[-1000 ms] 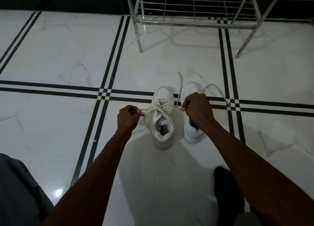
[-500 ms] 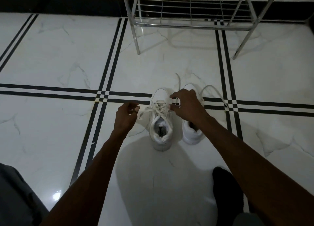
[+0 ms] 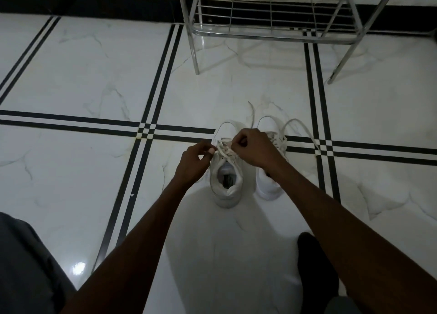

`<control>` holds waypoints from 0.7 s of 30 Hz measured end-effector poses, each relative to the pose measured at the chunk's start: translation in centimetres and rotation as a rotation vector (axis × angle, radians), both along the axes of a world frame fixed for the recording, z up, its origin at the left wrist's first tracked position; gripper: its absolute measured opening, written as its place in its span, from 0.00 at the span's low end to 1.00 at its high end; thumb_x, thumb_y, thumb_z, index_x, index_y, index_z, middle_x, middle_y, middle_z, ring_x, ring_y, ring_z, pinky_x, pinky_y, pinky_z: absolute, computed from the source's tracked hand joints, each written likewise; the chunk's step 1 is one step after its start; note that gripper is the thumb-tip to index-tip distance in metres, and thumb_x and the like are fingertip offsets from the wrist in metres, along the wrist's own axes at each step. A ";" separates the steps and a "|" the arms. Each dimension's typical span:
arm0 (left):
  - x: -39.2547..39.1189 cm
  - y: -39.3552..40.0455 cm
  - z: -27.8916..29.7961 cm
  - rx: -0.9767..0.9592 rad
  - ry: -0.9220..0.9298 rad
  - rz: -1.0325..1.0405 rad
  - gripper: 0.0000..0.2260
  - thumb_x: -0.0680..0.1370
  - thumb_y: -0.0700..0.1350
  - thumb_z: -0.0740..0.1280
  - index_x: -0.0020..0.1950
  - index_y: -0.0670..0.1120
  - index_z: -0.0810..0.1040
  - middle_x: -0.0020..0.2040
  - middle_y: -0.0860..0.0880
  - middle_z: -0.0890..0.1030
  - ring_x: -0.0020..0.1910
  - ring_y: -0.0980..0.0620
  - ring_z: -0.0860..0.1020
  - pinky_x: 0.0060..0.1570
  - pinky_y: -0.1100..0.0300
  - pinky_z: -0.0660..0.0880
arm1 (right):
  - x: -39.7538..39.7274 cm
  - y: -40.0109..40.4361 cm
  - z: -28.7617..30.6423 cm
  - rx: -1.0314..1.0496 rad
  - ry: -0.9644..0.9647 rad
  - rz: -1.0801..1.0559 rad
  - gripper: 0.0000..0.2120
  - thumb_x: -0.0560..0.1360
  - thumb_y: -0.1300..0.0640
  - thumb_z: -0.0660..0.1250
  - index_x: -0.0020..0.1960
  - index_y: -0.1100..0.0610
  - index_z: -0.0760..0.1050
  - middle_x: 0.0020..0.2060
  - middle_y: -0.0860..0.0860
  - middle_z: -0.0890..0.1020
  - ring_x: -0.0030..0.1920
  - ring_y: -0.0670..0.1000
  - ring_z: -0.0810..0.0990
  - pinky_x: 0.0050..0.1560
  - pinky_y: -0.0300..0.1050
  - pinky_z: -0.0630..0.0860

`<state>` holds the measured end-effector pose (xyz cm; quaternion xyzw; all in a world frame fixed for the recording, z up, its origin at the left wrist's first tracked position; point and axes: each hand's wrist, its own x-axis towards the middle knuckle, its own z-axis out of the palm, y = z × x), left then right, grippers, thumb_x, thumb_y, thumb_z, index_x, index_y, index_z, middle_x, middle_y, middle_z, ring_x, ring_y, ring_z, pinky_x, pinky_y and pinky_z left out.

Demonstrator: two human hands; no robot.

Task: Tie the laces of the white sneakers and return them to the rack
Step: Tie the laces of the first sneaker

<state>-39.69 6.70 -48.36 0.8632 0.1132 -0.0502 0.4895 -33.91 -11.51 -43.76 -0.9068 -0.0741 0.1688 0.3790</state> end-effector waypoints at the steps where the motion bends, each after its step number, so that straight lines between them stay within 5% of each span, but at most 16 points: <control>1: 0.0 0.0 -0.1 -0.007 0.006 0.006 0.09 0.82 0.47 0.66 0.55 0.45 0.84 0.53 0.51 0.86 0.56 0.52 0.82 0.57 0.55 0.76 | -0.4 0.2 0.1 -0.016 -0.008 0.047 0.06 0.72 0.57 0.72 0.46 0.59 0.82 0.43 0.53 0.86 0.43 0.49 0.83 0.46 0.44 0.80; 4: -0.1 0.0 -0.1 -0.008 0.027 0.014 0.10 0.82 0.48 0.66 0.56 0.44 0.84 0.53 0.49 0.86 0.54 0.52 0.82 0.56 0.58 0.75 | -1.8 1.3 -0.5 -0.080 -0.098 0.140 0.10 0.69 0.55 0.76 0.47 0.60 0.83 0.43 0.55 0.85 0.43 0.52 0.81 0.44 0.47 0.78; 9: -0.5 0.3 0.2 -0.036 0.027 0.002 0.11 0.82 0.50 0.66 0.54 0.45 0.84 0.51 0.50 0.87 0.53 0.55 0.83 0.55 0.59 0.76 | -1.7 1.9 -1.1 -0.157 -0.202 0.160 0.02 0.72 0.62 0.71 0.44 0.57 0.81 0.42 0.53 0.83 0.42 0.52 0.81 0.41 0.47 0.78; 16: -0.1 0.6 0.3 -0.015 0.031 0.071 0.13 0.83 0.51 0.65 0.57 0.44 0.85 0.52 0.48 0.87 0.55 0.52 0.83 0.57 0.56 0.76 | 0.7 -1.5 -0.5 -0.056 -0.014 -0.292 0.10 0.71 0.64 0.68 0.53 0.63 0.76 0.48 0.56 0.83 0.49 0.55 0.81 0.45 0.42 0.73; 21: 0.4 0.4 0.9 0.010 -0.065 0.008 0.11 0.83 0.48 0.64 0.60 0.46 0.82 0.55 0.53 0.84 0.55 0.56 0.80 0.50 0.66 0.74 | 0.9 -2.8 -0.6 -0.133 -0.163 -0.268 0.20 0.68 0.68 0.70 0.59 0.63 0.75 0.54 0.60 0.81 0.54 0.59 0.80 0.53 0.50 0.77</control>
